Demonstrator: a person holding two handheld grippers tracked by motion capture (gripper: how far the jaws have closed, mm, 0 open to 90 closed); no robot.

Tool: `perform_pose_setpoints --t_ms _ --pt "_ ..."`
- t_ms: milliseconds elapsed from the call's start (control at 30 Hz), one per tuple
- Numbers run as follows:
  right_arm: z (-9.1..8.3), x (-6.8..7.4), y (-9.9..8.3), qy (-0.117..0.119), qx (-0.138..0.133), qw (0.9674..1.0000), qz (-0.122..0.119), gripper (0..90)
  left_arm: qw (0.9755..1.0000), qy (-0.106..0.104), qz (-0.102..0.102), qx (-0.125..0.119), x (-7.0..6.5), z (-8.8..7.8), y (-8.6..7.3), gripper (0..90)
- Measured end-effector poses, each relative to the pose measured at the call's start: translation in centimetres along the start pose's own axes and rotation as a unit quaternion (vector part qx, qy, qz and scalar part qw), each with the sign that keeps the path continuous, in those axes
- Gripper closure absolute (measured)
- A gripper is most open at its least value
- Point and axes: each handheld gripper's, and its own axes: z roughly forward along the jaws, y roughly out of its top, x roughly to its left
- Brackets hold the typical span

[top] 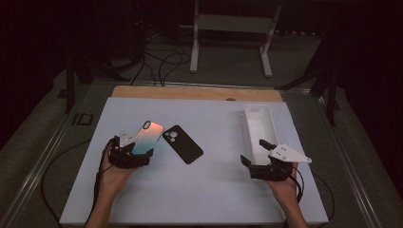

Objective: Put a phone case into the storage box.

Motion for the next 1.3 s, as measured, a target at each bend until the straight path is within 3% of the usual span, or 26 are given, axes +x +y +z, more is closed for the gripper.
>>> perform_pose_setpoints --t_ms 400,633,1033,1300 --pt "0.6 0.2 1.6 0.013 -0.003 0.9999 -0.008 9.9 0.9990 -0.010 0.034 -0.028 -1.7 -1.2 2.0 17.1" --pt "0.9 -0.1 2.6 0.022 -0.003 0.9997 0.005 9.9 0.9971 -0.022 0.055 -0.047 -3.2 -1.5 3.3 17.0" --pt "2.1 -0.5 4.4 0.046 -0.008 0.9980 0.042 9.8 0.9928 -0.038 0.082 -0.079 -4.6 -2.2 4.9 17.1" --pt "3.0 0.0 6.1 0.052 -0.011 0.9977 0.042 9.9 0.9890 -0.049 0.106 -0.091 -5.8 -2.3 5.8 17.0"
